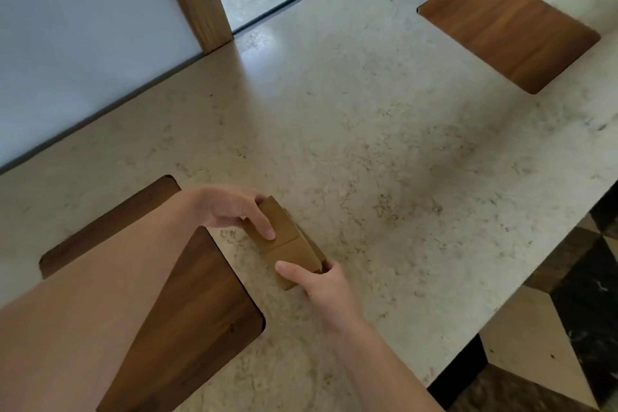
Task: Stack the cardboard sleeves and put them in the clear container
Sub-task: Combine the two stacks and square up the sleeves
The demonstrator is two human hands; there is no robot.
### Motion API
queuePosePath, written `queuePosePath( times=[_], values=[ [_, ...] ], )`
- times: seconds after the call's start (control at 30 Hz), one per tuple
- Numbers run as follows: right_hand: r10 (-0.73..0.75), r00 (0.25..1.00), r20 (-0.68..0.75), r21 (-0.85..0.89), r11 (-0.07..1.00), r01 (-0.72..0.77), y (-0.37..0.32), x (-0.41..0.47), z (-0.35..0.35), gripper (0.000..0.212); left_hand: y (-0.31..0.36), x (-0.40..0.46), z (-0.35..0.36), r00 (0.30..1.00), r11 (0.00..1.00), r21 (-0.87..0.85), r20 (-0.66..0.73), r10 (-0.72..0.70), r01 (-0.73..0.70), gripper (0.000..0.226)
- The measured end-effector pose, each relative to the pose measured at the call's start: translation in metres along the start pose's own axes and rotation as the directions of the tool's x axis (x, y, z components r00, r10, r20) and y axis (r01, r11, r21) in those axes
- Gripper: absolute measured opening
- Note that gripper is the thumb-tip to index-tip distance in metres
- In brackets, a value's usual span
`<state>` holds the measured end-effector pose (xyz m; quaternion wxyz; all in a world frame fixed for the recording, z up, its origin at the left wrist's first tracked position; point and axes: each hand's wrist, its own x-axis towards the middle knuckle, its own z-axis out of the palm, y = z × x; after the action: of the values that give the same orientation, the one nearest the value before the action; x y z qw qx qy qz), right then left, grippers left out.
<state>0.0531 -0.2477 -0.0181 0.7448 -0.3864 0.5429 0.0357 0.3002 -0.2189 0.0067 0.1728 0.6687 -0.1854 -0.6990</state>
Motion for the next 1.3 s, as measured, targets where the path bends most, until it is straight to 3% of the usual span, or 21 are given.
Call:
queuePosePath(
  times=[0.13, 0.3, 0.43, 0.53, 0.63, 0.73, 0.8, 0.9, 1.0, 1.1, 1.2, 1.3],
  values=[
    [-0.001, 1.000, 0.013, 0.029, 1.000, 0.000, 0.005, 0.006, -0.003, 0.117, -0.001, 0.008, -0.001, 0.996, 1.000, 0.001, 0.087, 0.009, -0.009, 0.053],
    [-0.039, 0.996, 0.077, -0.027, 0.999, 0.041, 0.009, 0.007, -0.011, 0.123, -0.012, 0.004, 0.006, 0.993, 0.998, -0.031, 0.100, 0.065, -0.062, 0.068],
    [-0.107, 0.981, 0.160, -0.240, 0.960, 0.144, 0.011, 0.003, -0.023, 0.127, -0.035, -0.015, 0.024, 0.990, 0.990, 0.000, -0.015, 0.142, -0.142, 0.088],
    [-0.143, 0.954, 0.265, -0.371, 0.898, 0.237, 0.006, 0.008, -0.030, 0.126, -0.061, -0.033, 0.038, 0.970, 0.971, -0.067, -0.100, 0.223, -0.230, 0.093],
    [-0.201, 0.907, 0.370, -0.455, 0.812, 0.365, 0.010, 0.011, -0.033, 0.116, -0.092, -0.046, 0.062, 0.942, 0.945, -0.117, -0.179, 0.283, -0.306, 0.100],
    [-0.242, 0.838, 0.490, -0.515, 0.695, 0.502, 0.015, 0.011, -0.034, 0.118, -0.135, -0.054, 0.094, 0.913, 0.946, -0.013, -0.266, 0.310, -0.325, 0.108],
    [-0.279, 0.776, 0.565, -0.536, 0.592, 0.602, 0.015, 0.011, -0.036, 0.118, -0.157, -0.052, 0.119, 0.870, 0.948, 0.070, -0.380, 0.313, -0.311, 0.107],
    [-0.318, 0.688, 0.653, -0.562, 0.405, 0.721, 0.020, 0.014, -0.037, 0.117, -0.180, -0.047, 0.157, 0.779, 0.949, -0.030, -0.580, 0.239, -0.313, 0.104],
    [-0.263, 0.640, 0.722, -0.575, 0.286, 0.767, 0.028, 0.012, -0.038, 0.118, -0.197, -0.049, 0.189, 0.613, 0.901, 0.288, -0.661, 0.432, -0.324, 0.109],
    [-0.210, 0.592, 0.778, -0.545, 0.243, 0.802, 0.040, 0.008, -0.040, 0.121, -0.213, -0.059, 0.215, 0.478, 0.877, 0.329, -0.742, 0.470, -0.352, 0.112],
    [-0.212, 0.530, 0.821, -0.497, 0.192, 0.846, 0.066, -0.005, -0.043, 0.124, -0.238, -0.069, 0.250, 0.464, 0.902, 0.313, -0.778, 0.423, -0.298, 0.121],
    [-0.182, 0.501, 0.846, -0.493, 0.090, 0.865, 0.093, -0.020, -0.052, 0.125, -0.263, -0.074, 0.289, 0.471, 0.932, 0.328, -0.805, 0.361, -0.154, 0.134]
  ],
)
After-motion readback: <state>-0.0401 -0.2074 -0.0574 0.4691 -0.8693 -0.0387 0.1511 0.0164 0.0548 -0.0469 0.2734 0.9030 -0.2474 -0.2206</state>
